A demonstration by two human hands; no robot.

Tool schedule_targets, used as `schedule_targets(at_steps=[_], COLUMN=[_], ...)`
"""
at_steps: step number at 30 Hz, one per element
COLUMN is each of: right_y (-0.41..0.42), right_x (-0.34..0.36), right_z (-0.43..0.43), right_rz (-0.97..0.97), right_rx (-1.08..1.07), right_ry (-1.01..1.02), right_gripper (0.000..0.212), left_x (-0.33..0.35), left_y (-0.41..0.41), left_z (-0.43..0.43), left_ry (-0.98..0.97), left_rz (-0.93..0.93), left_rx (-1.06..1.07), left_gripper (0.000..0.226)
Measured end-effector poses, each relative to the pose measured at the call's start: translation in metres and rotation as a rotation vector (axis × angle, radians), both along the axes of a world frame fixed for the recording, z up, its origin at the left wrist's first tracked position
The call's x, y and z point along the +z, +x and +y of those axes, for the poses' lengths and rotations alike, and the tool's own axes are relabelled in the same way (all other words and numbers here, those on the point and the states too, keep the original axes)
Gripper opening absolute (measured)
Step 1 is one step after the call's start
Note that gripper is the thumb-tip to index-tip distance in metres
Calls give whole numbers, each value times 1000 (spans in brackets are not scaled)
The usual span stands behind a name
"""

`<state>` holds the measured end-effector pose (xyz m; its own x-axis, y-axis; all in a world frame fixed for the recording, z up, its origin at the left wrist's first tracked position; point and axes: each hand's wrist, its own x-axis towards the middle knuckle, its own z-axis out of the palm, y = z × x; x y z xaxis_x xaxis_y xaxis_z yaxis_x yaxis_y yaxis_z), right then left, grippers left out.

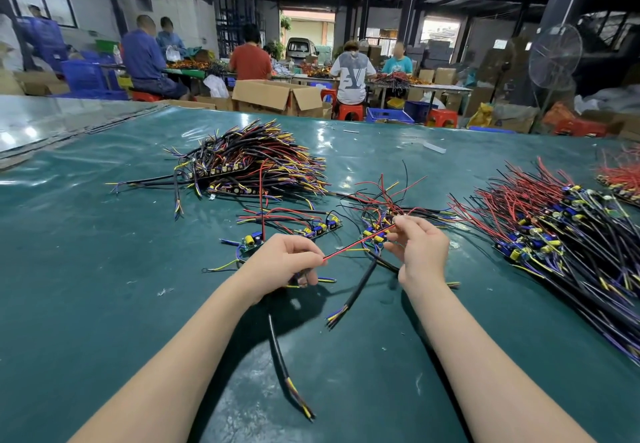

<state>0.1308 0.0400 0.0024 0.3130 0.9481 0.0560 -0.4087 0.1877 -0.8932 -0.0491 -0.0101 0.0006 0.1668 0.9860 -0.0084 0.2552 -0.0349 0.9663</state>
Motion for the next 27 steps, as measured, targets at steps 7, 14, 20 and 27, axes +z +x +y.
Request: schedule_targets(at_steps=[7, 14, 20, 27], right_y=[6, -15, -44, -49], right_x=[7, 10, 1, -4], right_z=[-4, -14, -31, -34], right_rz=[656, 371, 3, -239], right_rx=[217, 350, 531, 472], right_ry=[-335, -311, -213, -73], right_gripper=[24, 15, 16, 22], left_x=[-1, -3, -3, -3], left_y=[6, 6, 4, 2], left_z=[-2, 0, 3, 2], left_ry=[140, 128, 121, 83], left_rz=[10, -38, -95, -60], left_rx=[-36, 47, 105, 81], left_gripper=[27, 26, 27, 28])
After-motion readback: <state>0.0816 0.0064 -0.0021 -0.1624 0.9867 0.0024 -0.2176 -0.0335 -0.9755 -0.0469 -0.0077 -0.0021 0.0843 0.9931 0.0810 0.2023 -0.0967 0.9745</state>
